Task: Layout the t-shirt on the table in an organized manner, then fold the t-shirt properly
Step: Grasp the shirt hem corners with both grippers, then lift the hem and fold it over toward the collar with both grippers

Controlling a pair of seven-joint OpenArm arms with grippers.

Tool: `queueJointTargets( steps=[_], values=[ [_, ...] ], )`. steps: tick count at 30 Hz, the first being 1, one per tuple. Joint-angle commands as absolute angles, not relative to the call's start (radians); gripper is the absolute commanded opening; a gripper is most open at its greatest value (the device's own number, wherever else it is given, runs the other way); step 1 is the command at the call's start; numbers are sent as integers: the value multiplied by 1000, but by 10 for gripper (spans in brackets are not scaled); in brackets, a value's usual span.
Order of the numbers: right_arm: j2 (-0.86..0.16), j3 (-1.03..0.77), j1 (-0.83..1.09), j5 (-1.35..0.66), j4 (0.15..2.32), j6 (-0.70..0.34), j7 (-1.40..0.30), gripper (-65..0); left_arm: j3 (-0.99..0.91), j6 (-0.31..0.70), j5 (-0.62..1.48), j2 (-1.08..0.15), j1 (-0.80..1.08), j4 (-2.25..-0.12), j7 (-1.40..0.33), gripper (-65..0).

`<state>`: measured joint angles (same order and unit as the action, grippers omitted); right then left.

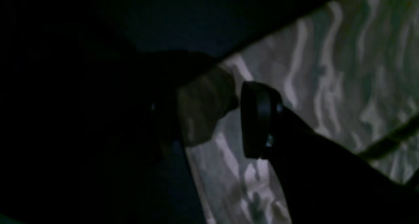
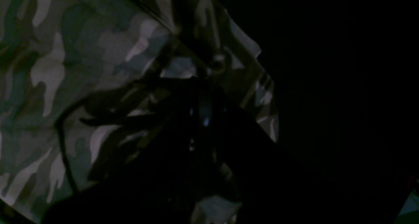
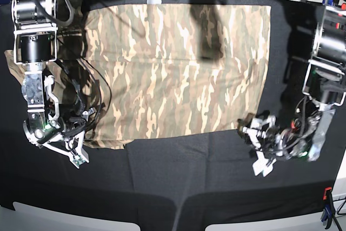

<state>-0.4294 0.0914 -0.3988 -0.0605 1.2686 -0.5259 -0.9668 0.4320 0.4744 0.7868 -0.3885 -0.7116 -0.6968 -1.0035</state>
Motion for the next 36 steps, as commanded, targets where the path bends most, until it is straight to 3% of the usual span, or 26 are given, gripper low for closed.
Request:
queueJointTargets(
  steps=[1,8,14,23,24,25,26,29,36],
  values=[
    [-443,84,-432,-63,1287,-520,-958,-650,426,483,797,-396,-748,-694,-992,-356],
    [-443,84,-432,-64,1287,-520,-959,-650,426,484,835,-393,-749,-650,-999,-364],
    [-443,84,-432,-64,1287,-520,-958,-650,426,557,1006,-393,-749,-677,-1076,-499],
    [-442,84,-432,-65,1287,-520,-958,-650,426,578,996,-386,-748,-680,-1014,-503],
    [-442,84,-432,-64,1287,-520,-957,-650,426,578,994,-384,-749,-680,-1005,-541],
    [-442,84,-432,-65,1287,-522,-954,-650,426,578,987,-381,-749,-681,-1010,-633],
    [-443,84,-432,-73,1290,-535,-946,-650,426,577,986,-377,-749,-683,-1036,-650],
    [-447,84,-429,-131,1345,-640,-944,-650,426,582,1021,-378,-742,-695,-1116,-650],
    [-448,84,-400,-168,1510,-643,-1040,-650,426,686,1181,-451,-683,-822,-1184,-650]
  ],
)
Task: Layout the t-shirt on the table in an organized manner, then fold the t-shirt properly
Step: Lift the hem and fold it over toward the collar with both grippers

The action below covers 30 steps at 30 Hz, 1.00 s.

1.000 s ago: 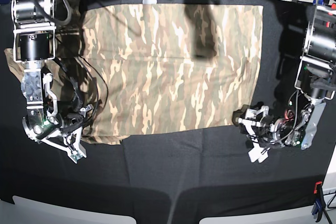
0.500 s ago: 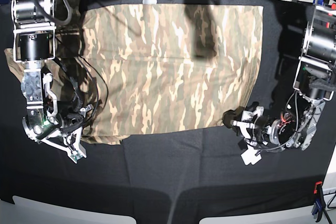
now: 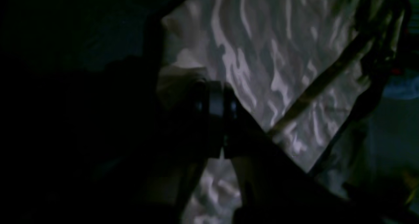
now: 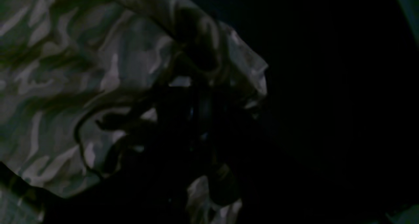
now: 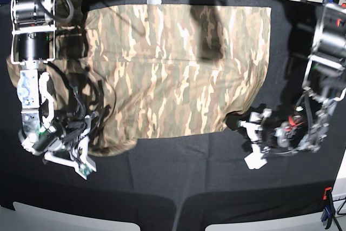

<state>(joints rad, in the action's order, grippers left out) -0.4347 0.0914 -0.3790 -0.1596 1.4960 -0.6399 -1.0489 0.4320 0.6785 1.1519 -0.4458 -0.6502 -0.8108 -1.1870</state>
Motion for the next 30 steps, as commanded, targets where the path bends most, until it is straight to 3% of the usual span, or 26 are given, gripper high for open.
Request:
queueJointTargets(
  steps=[1,9,19,30],
  values=[
    [-448,84,-388,-168,1521,-643,-1039,-650,426,686,1180,-468,-670,-862,-1182,-650],
    [-448,16,-247,-154,1572,-643,-1000,-650,426,685,1179,-560,-506,-1218,-1200,-650],
    [-444,-370,92,-197,1855,-667,-1031,-650,425,666,1098,-657,-194,-1613,-1216,-650],
    [-440,-519,366,-221,1897,-673,-1044,-650,425,659,1063,-713,53,-1784,-1223,-650]
  ],
)
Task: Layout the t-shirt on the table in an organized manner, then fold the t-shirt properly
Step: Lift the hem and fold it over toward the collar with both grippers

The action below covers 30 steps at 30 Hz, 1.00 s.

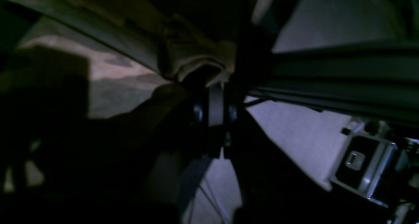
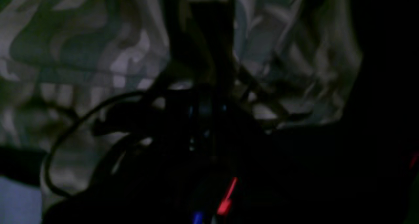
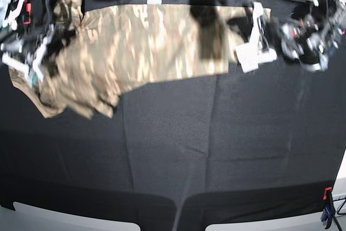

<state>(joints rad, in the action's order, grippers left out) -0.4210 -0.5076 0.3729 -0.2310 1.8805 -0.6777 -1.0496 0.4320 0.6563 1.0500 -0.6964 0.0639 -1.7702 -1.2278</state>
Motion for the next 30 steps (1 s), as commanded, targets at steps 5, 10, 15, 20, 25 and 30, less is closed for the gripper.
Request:
queueJointTargets(
  steps=[5,10,15,20,25,30],
  values=[
    [-440,-518,402,-221,1897,-673,-1084,-650,425,659,1062,-713,91,-1784,-1225,-650],
    [-440,-518,402,-221,1897,-673,-1114,-448,425,659,1044,-712,98,-1784,-1224,-650],
    [-440,-518,402,-224,1897,-673,-1114,-360,425,659,1002,-713,99,-1784,-1219,-335],
    [-441,-518,401,-386,1908,-698,-931,-360,425,658,1003,-713,96,-1787,-1219,-310],
    [-440,-518,366,-583,1909,-698,-839,-360,425,659,1003,-713,93,-1860,-1215,-310],
    [-441,-518,327,-653,1909,-698,-903,-361,425,659,1003,-713,93,-1997,-1220,-310]
  ],
)
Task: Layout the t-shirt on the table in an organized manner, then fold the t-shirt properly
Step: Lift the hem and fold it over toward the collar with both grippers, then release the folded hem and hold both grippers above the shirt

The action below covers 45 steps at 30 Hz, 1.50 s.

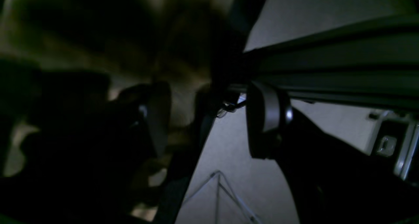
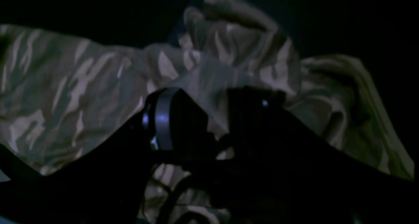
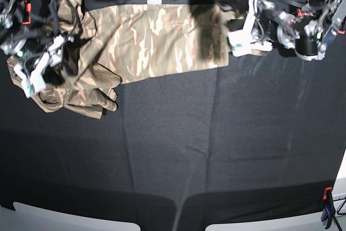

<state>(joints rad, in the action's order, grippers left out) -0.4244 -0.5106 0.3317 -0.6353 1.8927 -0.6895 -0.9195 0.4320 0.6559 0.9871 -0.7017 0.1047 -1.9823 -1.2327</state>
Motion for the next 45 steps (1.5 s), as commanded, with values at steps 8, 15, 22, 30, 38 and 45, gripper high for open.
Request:
queueJointTargets(
  steps=[8,15,22,30,38,45],
  values=[
    [-452,-518,346,-667,1909,-698,-1375,-361,425,609,778,-712,36,-2074,-1047,-310],
    [-460,-518,402,-660,1909,-698,-1369,-361,425,329,556,-659,-27,-2067,-917,-310],
    [-459,-518,400,-707,1909,-698,-1359,-361,425,312,517,-549,-37,-1816,-973,-311],
    [-459,-518,400,-718,1909,-698,-1359,-361,425,300,727,-518,-38,-1623,-1032,-311],
    [-459,-518,400,-718,1909,-698,-1354,-361,425,498,998,-485,-31,-1623,-1118,-311],
    [-459,-518,400,-718,1909,-698,-1354,-361,425,502,960,-448,-39,-1623,-1098,-311]
  ],
)
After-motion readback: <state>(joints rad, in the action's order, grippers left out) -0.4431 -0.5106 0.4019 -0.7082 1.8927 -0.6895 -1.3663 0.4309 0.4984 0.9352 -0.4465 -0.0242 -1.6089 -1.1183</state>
